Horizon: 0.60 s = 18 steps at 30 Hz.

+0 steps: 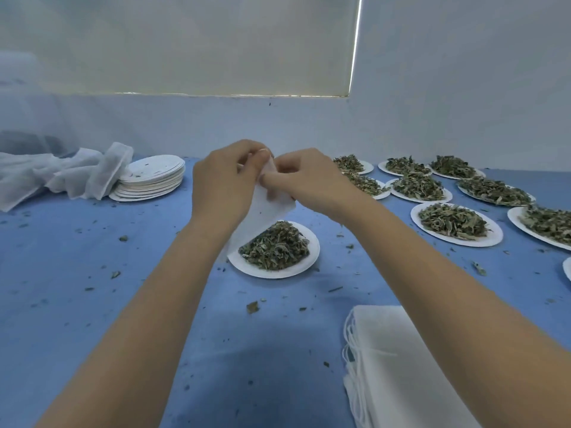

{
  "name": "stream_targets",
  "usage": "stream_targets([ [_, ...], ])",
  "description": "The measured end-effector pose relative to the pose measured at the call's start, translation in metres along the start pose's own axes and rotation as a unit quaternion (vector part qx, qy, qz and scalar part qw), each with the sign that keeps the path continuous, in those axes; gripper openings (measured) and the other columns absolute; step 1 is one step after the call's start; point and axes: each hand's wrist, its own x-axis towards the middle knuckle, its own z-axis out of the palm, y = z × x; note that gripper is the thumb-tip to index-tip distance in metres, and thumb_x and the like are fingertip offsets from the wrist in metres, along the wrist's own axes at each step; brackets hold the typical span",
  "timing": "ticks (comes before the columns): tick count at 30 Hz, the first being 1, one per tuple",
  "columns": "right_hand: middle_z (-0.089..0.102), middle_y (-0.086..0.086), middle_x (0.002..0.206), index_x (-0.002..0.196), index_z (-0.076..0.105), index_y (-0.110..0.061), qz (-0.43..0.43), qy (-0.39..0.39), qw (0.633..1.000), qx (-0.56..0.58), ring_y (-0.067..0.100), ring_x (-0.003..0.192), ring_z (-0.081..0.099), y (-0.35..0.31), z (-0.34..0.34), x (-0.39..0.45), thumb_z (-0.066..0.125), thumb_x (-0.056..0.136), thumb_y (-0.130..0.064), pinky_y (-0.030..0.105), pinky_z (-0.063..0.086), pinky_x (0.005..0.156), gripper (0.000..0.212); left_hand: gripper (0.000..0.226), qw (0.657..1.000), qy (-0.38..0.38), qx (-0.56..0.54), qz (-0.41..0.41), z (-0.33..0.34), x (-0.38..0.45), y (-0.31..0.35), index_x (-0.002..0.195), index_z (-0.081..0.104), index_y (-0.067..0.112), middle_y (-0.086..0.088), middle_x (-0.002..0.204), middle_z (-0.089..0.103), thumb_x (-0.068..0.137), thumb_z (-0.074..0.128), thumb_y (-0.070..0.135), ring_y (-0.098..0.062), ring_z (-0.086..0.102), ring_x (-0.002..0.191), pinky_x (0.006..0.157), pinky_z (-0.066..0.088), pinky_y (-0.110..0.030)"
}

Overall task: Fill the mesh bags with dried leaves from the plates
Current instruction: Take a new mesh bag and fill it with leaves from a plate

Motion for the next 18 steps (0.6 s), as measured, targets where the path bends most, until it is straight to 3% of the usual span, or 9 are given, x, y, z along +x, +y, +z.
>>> stream_targets([
  [2,0.035,-0.003,0.052,0.067,0.052,-0.002,0.022,-0.034,0.999,0.015,0.008,0.044,0.022,0.004,0.001,0.002,0.052,0.092,-0.029,0.02,0.019,0.045,0.037,0.014,0.999,-0.032,-0.028,-0.024,0.002,0.0,-0.008,0.084,0.065,0.031,0.021,0.077,0.061,0.091,0.055,0.026,0.004,0.054,0.076,0.063,0.032,0.001],
  [5,0.021,-0.002,0.053,0.072,0.053,0.009,0.01,-0.053,0.999,0.001,0.01,0.042,0.016,0.011,0.005,0.003,0.049,0.095,-0.032,0.019,0.013,0.043,0.048,0.014,0.996,-0.062,-0.053,-0.044,0.006,-0.001,-0.015,0.084,0.067,0.031,0.022,0.079,0.063,0.091,0.055,0.026,0.013,0.053,0.074,0.062,0.034,0.0],
  [10,0.03,-0.002,0.054,0.072,0.054,0.003,0.022,-0.046,0.999,0.014,0.009,0.048,0.027,0.024,0.014,0.003,0.049,0.09,-0.014,0.024,0.021,0.049,0.026,0.014,0.992,-0.117,-0.008,-0.049,0.003,0.001,-0.019,0.085,0.068,0.035,0.014,0.087,0.068,0.09,0.055,0.031,0.001,0.056,0.085,0.064,0.034,-0.004],
  [12,0.037,-0.009,0.05,0.067,0.057,-0.012,0.039,-0.053,0.998,0.011,0.004,0.047,0.035,0.031,0.018,0.0,0.047,0.09,-0.016,0.017,0.024,0.046,0.026,0.014,0.992,-0.11,0.068,-0.012,0.002,0.0,-0.018,0.087,0.068,0.033,0.012,0.091,0.069,0.09,0.055,0.032,-0.007,0.058,0.092,0.079,0.036,-0.015],
  [14,0.036,-0.011,0.046,0.061,0.057,-0.023,0.051,-0.048,0.997,0.025,0.003,0.043,0.035,0.035,0.023,-0.004,0.044,0.093,-0.024,0.015,0.023,0.043,0.034,0.017,0.98,-0.069,0.177,0.064,0.003,-0.003,-0.015,0.09,0.069,0.03,0.01,0.094,0.068,0.092,0.052,0.032,-0.013,0.056,0.098,0.099,0.025,-0.029],
  [16,0.033,-0.012,0.05,0.054,0.053,-0.024,0.066,-0.04,0.994,0.081,0.006,0.049,0.032,0.037,0.027,-0.005,0.045,0.093,-0.029,0.018,0.027,0.053,0.041,0.02,0.966,-0.048,0.228,0.113,0.007,-0.004,-0.009,0.091,0.069,0.027,0.006,0.095,0.068,0.094,0.049,0.029,-0.017,0.053,0.103,0.103,0.012,-0.034],
  [18,0.039,-0.001,0.063,0.06,0.047,-0.021,0.078,-0.044,0.987,0.136,0.015,0.063,0.037,0.038,0.028,-0.005,0.047,0.093,-0.03,0.03,0.031,0.065,0.034,0.022,0.961,-0.045,0.237,0.132,0.012,-0.005,-0.005,0.091,0.069,0.024,0.003,0.093,0.068,0.095,0.048,0.025,-0.018,0.053,0.102,0.103,0.009,-0.032],
])
